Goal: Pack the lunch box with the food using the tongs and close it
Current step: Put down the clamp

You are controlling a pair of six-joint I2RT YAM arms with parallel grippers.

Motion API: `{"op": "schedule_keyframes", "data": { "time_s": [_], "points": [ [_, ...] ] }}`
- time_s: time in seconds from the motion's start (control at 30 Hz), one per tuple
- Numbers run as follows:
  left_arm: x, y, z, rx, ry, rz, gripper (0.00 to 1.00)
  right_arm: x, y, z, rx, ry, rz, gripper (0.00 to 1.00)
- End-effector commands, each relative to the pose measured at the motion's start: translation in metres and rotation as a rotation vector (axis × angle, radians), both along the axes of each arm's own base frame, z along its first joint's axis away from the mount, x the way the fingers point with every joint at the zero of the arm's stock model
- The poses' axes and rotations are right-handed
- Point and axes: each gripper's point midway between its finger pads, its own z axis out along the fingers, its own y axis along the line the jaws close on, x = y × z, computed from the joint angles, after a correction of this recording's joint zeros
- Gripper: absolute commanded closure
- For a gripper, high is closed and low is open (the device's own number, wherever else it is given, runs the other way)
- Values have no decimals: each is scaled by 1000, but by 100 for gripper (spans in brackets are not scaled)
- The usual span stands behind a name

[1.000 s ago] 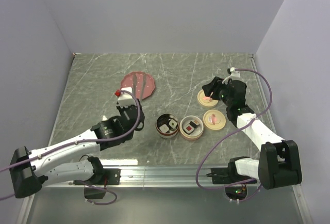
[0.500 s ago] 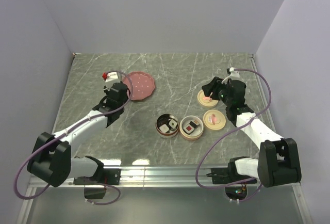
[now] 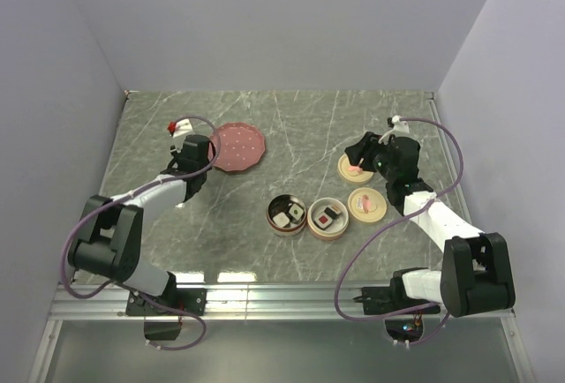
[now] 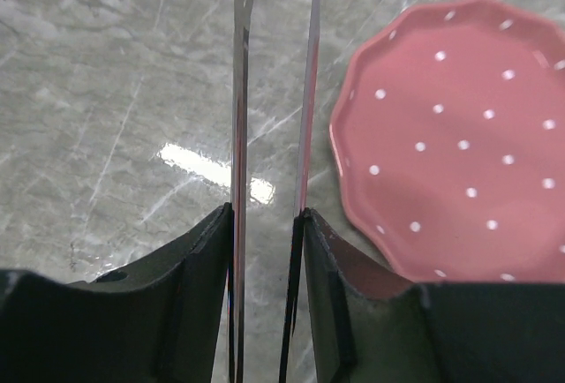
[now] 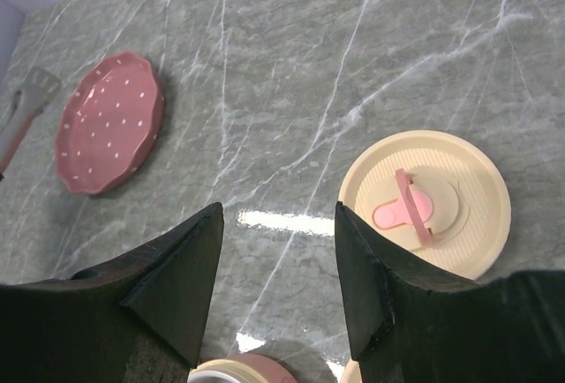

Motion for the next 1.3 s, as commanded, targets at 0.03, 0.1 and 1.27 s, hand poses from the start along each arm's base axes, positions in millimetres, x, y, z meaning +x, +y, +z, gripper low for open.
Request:
{"op": "schedule_keyframes", "data": {
  "time_s": [0.03, 0.1, 1.27],
  "points": [
    [25, 0, 12, -40, -46, 23, 58, 11, -1, 20, 3, -71, -3, 39],
    [27, 1, 14, -50, -60, 23, 58, 11, -1, 20, 4, -71, -1, 39],
    [14, 33, -38, -66, 224, 147, 43, 12, 1, 13, 2, -49, 6, 40]
  ]
}}
